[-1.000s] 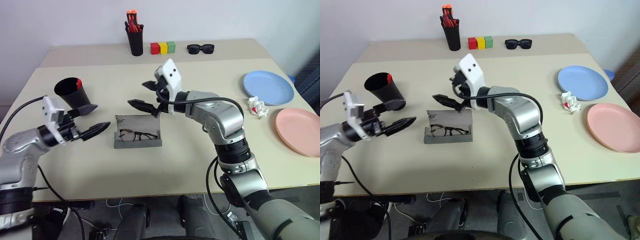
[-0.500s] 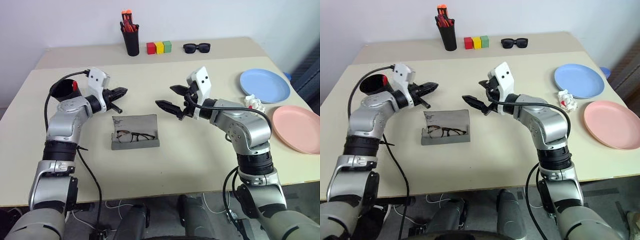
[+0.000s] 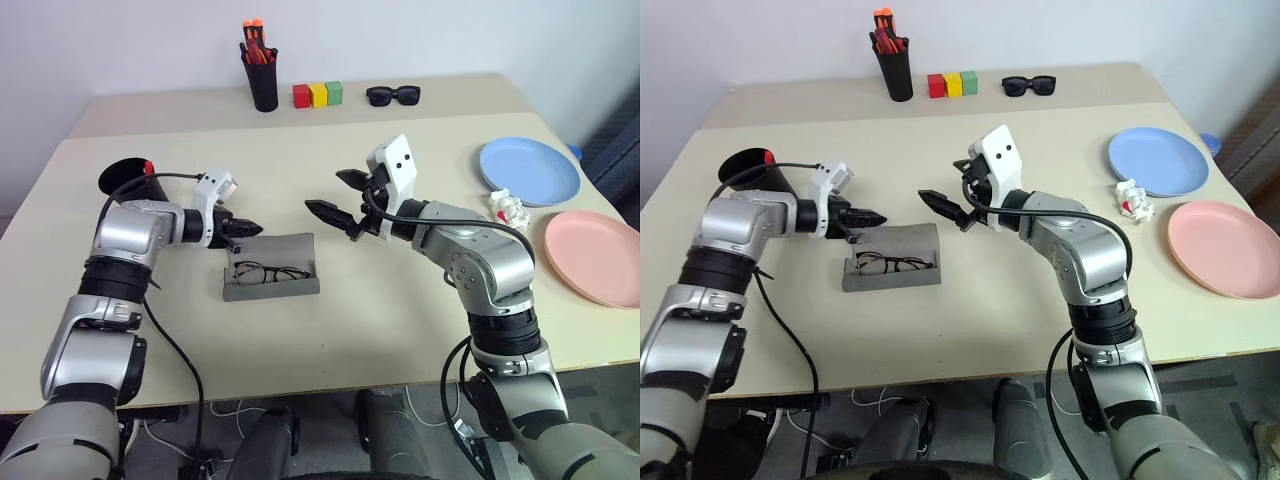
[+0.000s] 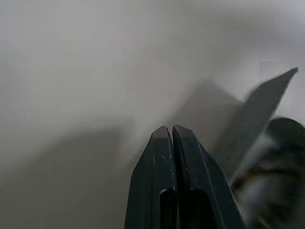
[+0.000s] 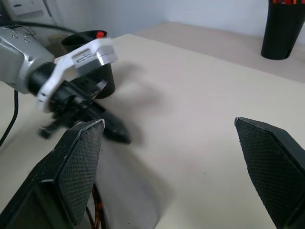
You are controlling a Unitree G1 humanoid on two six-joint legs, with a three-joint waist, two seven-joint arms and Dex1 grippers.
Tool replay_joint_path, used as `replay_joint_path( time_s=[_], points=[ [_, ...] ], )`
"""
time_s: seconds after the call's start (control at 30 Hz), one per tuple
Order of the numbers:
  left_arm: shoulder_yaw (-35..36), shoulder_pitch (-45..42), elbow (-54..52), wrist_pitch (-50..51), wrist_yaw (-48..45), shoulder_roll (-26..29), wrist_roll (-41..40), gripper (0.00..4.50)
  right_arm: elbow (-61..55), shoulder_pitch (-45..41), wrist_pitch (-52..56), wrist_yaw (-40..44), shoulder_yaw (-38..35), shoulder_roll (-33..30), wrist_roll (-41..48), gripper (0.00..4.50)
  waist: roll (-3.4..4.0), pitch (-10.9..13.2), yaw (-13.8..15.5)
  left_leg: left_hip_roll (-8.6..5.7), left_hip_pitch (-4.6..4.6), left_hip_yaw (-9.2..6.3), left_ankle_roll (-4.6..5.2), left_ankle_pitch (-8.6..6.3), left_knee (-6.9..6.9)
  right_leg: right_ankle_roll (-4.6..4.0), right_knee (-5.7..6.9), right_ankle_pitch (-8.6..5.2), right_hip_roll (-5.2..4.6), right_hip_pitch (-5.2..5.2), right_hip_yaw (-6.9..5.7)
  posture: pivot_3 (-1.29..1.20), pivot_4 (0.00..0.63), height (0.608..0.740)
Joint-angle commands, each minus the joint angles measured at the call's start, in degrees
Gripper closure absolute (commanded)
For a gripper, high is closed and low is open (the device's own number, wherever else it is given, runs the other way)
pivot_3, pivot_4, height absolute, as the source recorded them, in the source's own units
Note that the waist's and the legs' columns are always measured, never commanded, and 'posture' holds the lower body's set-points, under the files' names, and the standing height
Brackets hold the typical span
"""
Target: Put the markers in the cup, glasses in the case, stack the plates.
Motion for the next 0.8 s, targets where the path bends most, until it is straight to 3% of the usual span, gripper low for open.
replay_joint_path(
  time_s=[0.03, 0.27, 0.4, 0.5, 0.63, 0.73, 0.8],
  points=[
    [-0.7, 3.0, -5.6, 4.9, -5.6, 4.0, -3.0, 4.44, -0.2, -2.5, -1.8, -0.5, -0.4, 0.8, 0.4, 0.00, 0.00, 0.0, -0.3, 0.00, 0.01, 0.00, 0.00, 0.00, -0.01, 0.00, 0.01, 0.00, 0.00, -0.01, 0.00, 0.00, 0.150, 0.740],
    [-1.2, 12.6, -20.8, 3.2, -8.6, 10.1, -4.7, 4.44, 0.2, -2.4, -2.5, -0.2, 0.7, 0.3, -0.4, 0.00, 0.01, 0.0, 0.0, 0.03, -0.05, 0.02, 0.00, 0.00, -0.02, -0.02, 0.03, 0.00, -0.01, -0.10, 0.05, 0.00, 0.150, 0.740],
    [5.4, 15.2, -22.6, -9.9, -1.5, 5.9, -3.4, 4.44, 0.4, -2.3, -3.1, -0.5, 0.2, 0.4, -0.4, 0.00, 0.00, 0.0, 0.4, 0.04, -0.04, 0.02, -0.02, 0.01, -0.02, -0.02, 0.02, 0.00, -0.03, -0.10, 0.07, 0.00, 0.150, 0.740],
    [12.9, 12.4, -20.3, -12.3, 5.0, 0.9, -6.5, 3.64, 1.6, -2.4, -5.9, -2.9, -0.6, 0.0, -2.7, 0.00, -0.03, 0.0, 0.9, 0.03, -0.07, 0.00, -0.07, 0.04, 0.02, -0.03, 0.00, 0.02, -0.03, -0.09, 0.06, 0.00, 0.150, 0.740],
    [18.6, 11.8, -22.8, -11.2, 4.0, -1.3, -13.3, 1.61, 3.6, -1.6, -9.1, -4.2, -4.3, -2.5, -3.8, 0.00, -0.02, 0.0, 1.2, 0.02, -0.05, 0.07, -0.08, 0.04, 0.02, -0.04, -0.01, 0.03, -0.03, -0.10, 0.06, 0.00, 0.150, 0.740],
    [20.4, 12.6, -25.4, -10.8, 1.3, -1.8, -17.9, 0.10, 4.1, 0.4, -7.4, -2.0, -7.9, -8.0, -2.4, 0.00, -0.02, 0.0, 1.6, 0.01, -0.07, 0.10, -0.07, 0.04, 0.01, -0.04, -0.03, 0.03, -0.06, -0.10, 0.07, 0.00, 0.150, 0.740],
    [20.3, 13.0, -26.5, -10.8, 0.5, -1.8, -19.3, 0.04, 5.8, 2.4, -7.0, -2.0, -9.8, -13.4, -4.5, 0.00, -0.03, 0.0, 1.9, -0.01, -0.10, 0.11, -0.03, 0.01, 0.03, -0.04, -0.07, 0.03, -0.08, -0.08, 0.06, 0.00, 0.150, 0.740]
  ],
)
